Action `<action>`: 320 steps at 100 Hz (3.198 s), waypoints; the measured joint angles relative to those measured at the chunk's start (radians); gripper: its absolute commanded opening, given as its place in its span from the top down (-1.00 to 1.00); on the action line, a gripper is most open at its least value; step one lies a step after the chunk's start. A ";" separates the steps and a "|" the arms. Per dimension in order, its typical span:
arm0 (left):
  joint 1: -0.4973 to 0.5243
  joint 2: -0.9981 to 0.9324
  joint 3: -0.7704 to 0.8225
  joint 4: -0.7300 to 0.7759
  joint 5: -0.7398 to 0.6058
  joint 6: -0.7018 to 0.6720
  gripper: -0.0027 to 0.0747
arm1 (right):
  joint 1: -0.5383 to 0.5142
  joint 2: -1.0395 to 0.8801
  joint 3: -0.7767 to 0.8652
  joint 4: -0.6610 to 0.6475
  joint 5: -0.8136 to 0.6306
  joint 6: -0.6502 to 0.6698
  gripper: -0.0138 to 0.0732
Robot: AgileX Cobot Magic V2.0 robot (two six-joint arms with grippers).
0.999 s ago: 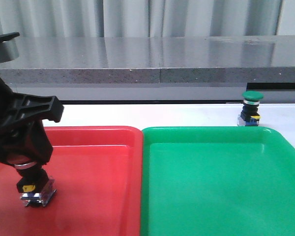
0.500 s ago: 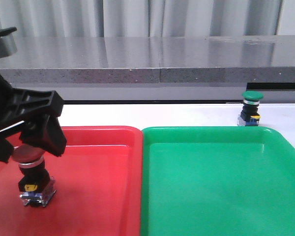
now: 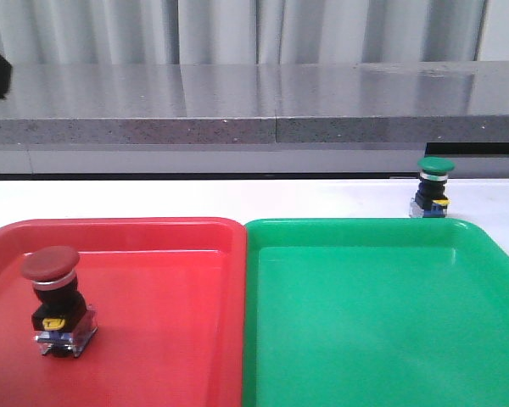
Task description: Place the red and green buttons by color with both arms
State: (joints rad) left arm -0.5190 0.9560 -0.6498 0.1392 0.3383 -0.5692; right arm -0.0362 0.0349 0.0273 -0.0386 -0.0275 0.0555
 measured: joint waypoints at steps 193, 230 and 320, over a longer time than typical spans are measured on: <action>0.432 -0.960 0.652 -0.153 -0.231 0.497 0.98 | 0.000 0.000 0.000 0.000 0.000 0.000 0.83; 0.432 -0.960 0.652 -0.159 -0.250 0.499 0.98 | 0.000 -0.002 0.000 0.000 0.001 0.000 0.83; 0.432 -0.960 0.652 -0.159 -0.250 0.501 0.98 | 0.000 0.087 -0.238 0.000 0.301 0.000 0.83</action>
State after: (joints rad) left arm -0.0871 -0.0041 0.0022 -0.0195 0.0881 -0.0677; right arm -0.0362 0.1222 -0.2104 -0.0386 0.2731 0.0555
